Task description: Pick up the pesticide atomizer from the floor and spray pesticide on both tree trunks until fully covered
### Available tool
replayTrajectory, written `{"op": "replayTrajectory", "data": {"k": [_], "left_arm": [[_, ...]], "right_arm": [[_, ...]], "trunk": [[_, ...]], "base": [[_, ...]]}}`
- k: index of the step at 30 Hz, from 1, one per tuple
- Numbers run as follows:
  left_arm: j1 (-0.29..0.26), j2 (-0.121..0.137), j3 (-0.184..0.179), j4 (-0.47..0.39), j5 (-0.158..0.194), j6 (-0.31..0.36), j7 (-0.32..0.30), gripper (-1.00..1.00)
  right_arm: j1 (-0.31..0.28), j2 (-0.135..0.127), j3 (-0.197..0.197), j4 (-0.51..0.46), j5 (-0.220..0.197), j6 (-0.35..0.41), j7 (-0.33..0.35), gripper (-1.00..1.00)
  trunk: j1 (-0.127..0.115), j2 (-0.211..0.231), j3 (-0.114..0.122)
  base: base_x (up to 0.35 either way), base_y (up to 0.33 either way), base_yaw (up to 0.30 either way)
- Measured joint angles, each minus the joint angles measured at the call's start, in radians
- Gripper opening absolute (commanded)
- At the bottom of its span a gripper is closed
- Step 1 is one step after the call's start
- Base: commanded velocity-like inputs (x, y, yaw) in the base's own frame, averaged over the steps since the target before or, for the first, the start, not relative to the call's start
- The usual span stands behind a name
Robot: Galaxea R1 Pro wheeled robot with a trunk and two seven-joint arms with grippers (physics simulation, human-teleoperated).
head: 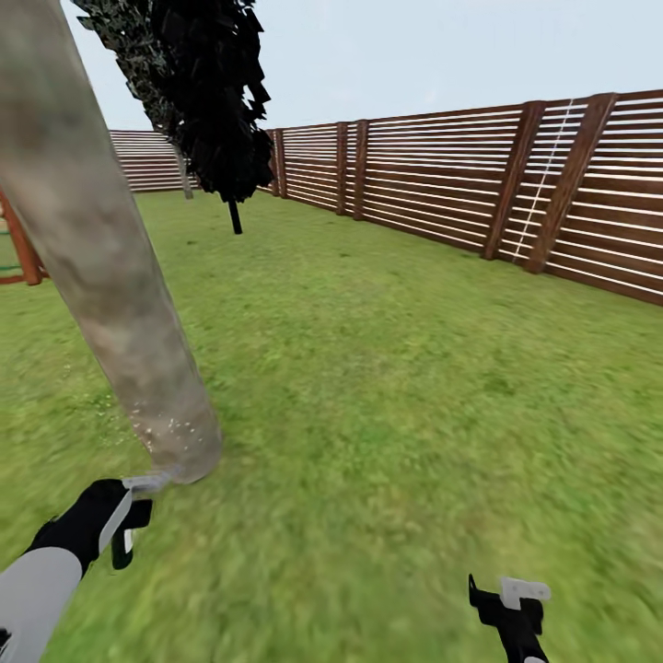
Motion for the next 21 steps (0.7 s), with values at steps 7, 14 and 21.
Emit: {"op": "replayTrajectory", "data": {"k": [7, 14, 21], "left_arm": [[0.010, -0.077, -0.008, -0.016, 0.015, -0.007, 0.004, -1.00], [0.009, -0.093, -0.003, -0.060, -0.006, -0.008, 0.006, -1.00], [0.011, -0.049, 0.000, -0.063, 0.001, -0.009, 0.006, -1.00]], "right_arm": [[0.000, 0.000, 0.000, 0.000, 0.000, -0.001, 0.000, 1.00], [0.000, 0.000, 0.000, 0.000, 0.000, -0.001, 0.000, 1.00], [0.000, 0.000, 0.000, 0.001, 0.000, -0.001, 0.000, 1.00]], "trunk": [[0.000, 0.000, 0.000], [0.000, 0.000, 0.000], [0.000, 0.000, 0.000]], "base": [[0.047, -0.169, 0.115], [0.120, -0.272, 0.025], [0.141, -0.252, 0.260]]}}
